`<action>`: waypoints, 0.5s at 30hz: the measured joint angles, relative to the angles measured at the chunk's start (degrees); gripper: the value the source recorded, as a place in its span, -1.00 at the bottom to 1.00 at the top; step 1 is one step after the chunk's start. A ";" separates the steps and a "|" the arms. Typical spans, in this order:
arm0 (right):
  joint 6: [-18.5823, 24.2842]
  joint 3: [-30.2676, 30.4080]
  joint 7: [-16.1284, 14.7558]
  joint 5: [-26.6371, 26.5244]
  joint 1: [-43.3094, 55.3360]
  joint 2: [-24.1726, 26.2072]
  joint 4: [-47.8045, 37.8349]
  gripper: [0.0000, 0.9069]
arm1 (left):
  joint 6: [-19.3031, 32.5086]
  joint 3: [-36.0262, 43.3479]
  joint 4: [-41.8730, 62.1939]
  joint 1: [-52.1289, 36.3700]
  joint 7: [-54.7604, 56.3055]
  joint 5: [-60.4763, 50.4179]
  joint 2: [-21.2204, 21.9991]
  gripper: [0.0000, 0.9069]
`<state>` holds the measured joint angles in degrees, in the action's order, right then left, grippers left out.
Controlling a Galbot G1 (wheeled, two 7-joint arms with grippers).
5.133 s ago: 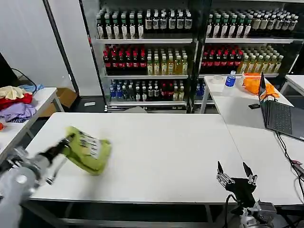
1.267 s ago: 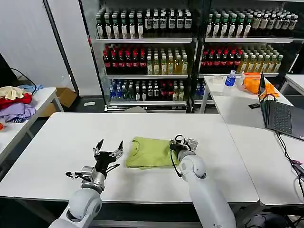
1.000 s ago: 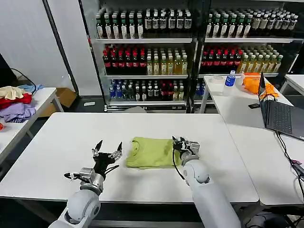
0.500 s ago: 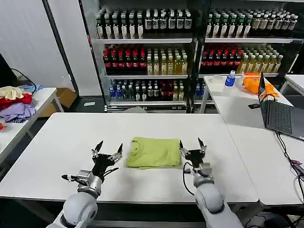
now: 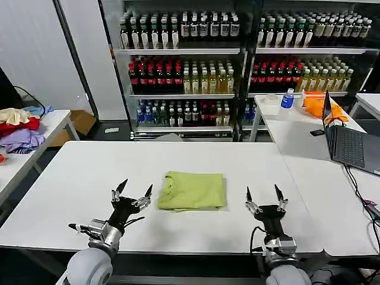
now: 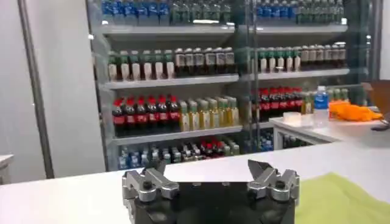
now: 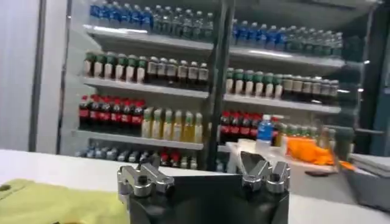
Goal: Fold and organize the clothes.
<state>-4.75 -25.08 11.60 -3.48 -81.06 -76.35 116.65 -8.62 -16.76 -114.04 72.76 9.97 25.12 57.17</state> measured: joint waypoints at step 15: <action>-2.55 -1.26 1.39 -1.18 0.80 0.88 2.20 1.00 | -3.17 -1.47 -4.24 3.15 -1.99 0.32 0.55 1.00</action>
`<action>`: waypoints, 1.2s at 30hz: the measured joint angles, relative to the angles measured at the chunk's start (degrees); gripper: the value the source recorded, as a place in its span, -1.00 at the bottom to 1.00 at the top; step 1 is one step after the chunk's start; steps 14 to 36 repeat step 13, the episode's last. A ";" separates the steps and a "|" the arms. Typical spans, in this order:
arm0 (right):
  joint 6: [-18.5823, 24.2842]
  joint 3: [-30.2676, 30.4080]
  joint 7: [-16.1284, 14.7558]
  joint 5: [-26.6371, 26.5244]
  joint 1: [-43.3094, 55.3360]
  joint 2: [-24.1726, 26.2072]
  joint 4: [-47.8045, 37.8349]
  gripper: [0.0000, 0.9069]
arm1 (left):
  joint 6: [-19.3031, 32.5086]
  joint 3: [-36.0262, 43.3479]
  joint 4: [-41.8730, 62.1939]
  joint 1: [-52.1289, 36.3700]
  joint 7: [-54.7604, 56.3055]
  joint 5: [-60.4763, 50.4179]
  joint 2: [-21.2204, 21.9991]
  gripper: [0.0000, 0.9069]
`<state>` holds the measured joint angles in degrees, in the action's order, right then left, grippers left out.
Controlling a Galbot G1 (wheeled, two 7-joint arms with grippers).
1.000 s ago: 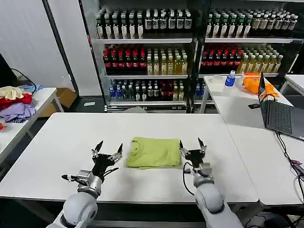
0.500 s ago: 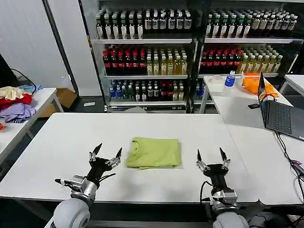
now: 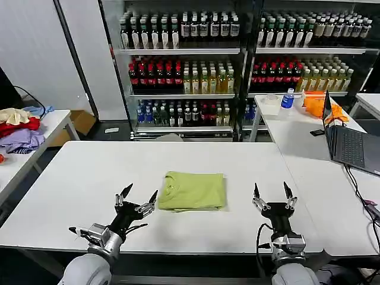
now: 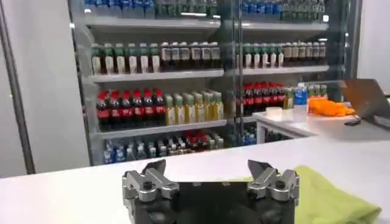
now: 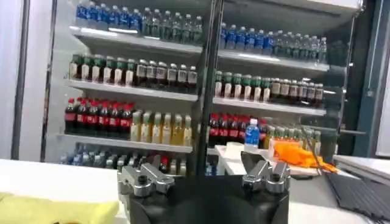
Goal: Fold and organize the clothes.
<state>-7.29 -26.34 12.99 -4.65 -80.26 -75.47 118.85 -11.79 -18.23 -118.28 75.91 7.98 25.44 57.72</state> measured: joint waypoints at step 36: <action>0.41 -0.27 -0.17 0.25 0.88 0.82 0.50 1.00 | -2.78 -1.94 -2.66 0.34 -0.94 0.12 0.07 1.00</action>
